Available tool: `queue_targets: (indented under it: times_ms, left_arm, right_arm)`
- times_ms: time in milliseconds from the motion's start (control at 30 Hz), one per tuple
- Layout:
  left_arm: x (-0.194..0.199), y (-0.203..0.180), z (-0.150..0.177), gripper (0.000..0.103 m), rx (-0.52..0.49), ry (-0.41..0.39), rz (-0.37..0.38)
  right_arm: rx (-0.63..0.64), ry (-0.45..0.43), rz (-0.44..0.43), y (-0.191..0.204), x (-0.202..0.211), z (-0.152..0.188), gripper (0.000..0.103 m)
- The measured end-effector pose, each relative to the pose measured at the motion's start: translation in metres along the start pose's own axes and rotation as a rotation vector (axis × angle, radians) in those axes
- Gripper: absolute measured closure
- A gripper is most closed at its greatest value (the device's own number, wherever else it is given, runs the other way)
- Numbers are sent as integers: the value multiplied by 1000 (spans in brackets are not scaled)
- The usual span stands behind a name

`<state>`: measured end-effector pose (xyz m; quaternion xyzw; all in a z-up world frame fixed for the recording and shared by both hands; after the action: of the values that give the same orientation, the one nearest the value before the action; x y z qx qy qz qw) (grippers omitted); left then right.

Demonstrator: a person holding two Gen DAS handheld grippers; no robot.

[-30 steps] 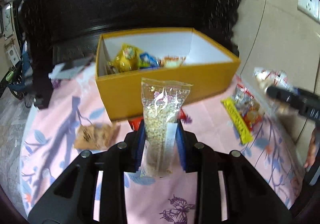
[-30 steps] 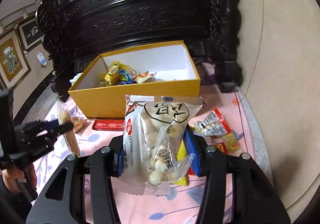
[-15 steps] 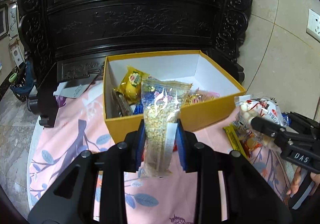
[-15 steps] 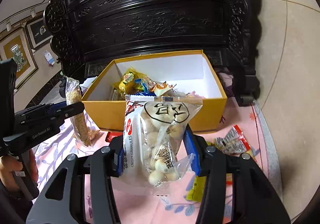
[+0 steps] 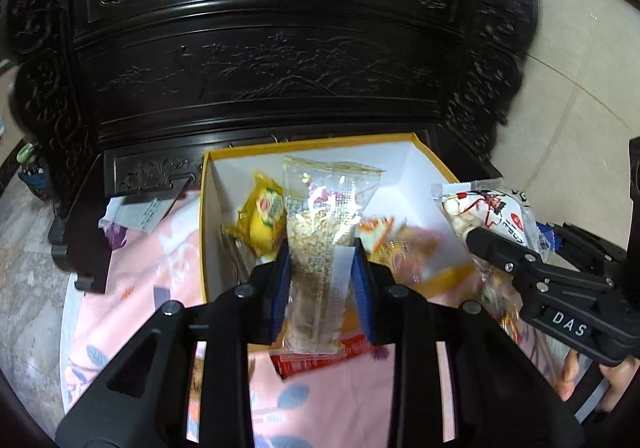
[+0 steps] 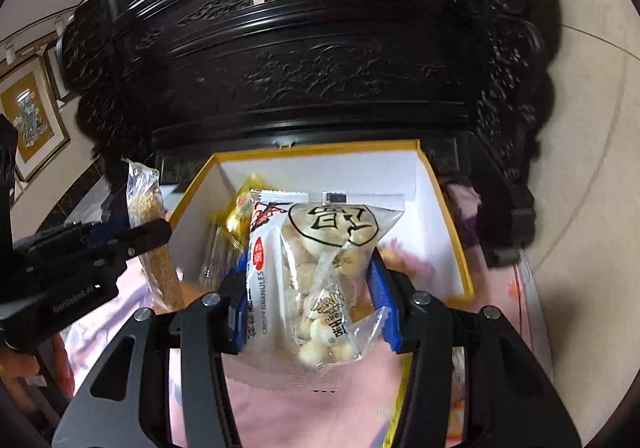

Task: Organize snacks
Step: 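Carry both bags into the yellow box and open both tools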

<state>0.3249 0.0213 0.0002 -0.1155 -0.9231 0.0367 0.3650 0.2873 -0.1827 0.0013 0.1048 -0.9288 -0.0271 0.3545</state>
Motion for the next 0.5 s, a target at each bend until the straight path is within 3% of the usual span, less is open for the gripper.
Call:
queue_targets:
  times_ms: [167,333,400,433,500]
  left_arm:
    - [-24,13,-32,74,24,23,-25]
    - [-35,18,-41,73,33,15,-32]
    - [-36,19,-44,47,37,3,-40]
    - [-35,20,-45,22,41,-11,-51]
    - [-31,22,-47,19,51,-45,-65]
  right_arm:
    - [-22,27,12,-7,-32,-30,53]
    - [-25,70,24,-12,-63,-32,52]
    - [-30,75,19,-12,-71,-32,51]
    - [-28,77,30,-11,-74,-32,49]
    - [-18,92,64,-12,-81,-32,42]
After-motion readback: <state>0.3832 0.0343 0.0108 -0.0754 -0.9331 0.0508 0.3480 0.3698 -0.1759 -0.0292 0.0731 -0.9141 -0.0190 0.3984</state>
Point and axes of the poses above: each gripper's, at about its wrist camera, not at the fingertips, and x roughly against the way its jaws point, y to its left, z to its underside, the point moved 2 cm from there along -x, roughly the way its jaws point, and after that the axes turned 3 degrees about z, right-handed, at the moved point
